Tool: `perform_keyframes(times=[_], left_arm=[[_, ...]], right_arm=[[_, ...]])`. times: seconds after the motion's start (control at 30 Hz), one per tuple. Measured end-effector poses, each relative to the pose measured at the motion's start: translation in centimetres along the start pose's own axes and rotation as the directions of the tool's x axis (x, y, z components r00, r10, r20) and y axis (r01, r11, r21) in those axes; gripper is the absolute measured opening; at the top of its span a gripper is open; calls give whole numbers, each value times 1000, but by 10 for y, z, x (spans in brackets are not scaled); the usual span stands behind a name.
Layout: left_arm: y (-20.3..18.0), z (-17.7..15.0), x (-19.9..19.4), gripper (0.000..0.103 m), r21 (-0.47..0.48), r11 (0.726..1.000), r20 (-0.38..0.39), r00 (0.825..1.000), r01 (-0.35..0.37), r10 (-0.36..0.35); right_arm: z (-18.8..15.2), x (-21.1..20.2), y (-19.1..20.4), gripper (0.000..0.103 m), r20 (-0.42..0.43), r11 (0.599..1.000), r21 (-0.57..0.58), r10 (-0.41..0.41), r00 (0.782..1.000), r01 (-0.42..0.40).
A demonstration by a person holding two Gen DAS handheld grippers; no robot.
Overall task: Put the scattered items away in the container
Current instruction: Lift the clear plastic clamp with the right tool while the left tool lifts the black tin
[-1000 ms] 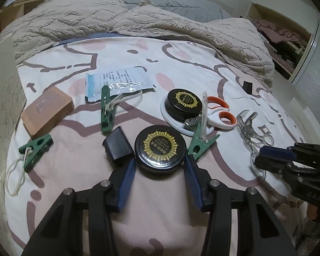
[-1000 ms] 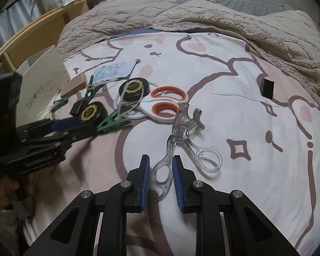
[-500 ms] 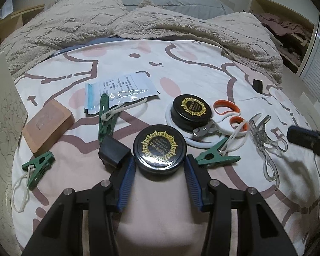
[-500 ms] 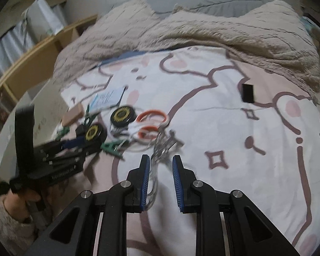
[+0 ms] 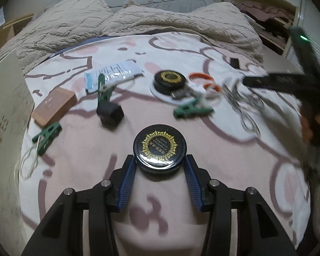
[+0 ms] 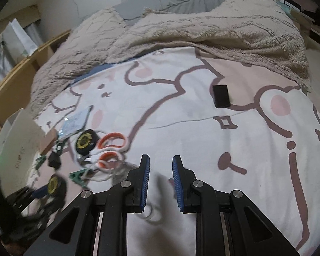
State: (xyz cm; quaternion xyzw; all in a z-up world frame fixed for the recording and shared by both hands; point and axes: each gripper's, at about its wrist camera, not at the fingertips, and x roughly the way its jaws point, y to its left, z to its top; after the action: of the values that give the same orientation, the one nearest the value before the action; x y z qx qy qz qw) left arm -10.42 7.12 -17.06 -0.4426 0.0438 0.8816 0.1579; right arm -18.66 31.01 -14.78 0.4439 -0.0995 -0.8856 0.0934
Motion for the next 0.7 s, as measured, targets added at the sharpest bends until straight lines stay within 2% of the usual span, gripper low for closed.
perform_keyframes(times=[0.23,0.37,0.5,0.63,0.7], left_arm=[[-10,-35,-27,45,69,998,-44,999,15,-12],[-12,-55,-42,40,102,995,-55,998,14,-8],[-11,-68,-53,40,115,993,-39,999,-4,8],[-9,-71,-56,41,87,996,-5,1000,3,-3],[-8,-72,-55,45,67,998,13,1000,8,-9]], right_arm=[[2,17,8,23,-2,999,-53,1,1000,-1],[1,23,15,23,-8,996,-84,13,1000,-13],[-3,21,22,23,-26,994,-111,21,999,-24],[-12,20,36,23,-51,985,-168,25,998,-33],[-16,20,43,23,-65,981,-191,34,997,-46]])
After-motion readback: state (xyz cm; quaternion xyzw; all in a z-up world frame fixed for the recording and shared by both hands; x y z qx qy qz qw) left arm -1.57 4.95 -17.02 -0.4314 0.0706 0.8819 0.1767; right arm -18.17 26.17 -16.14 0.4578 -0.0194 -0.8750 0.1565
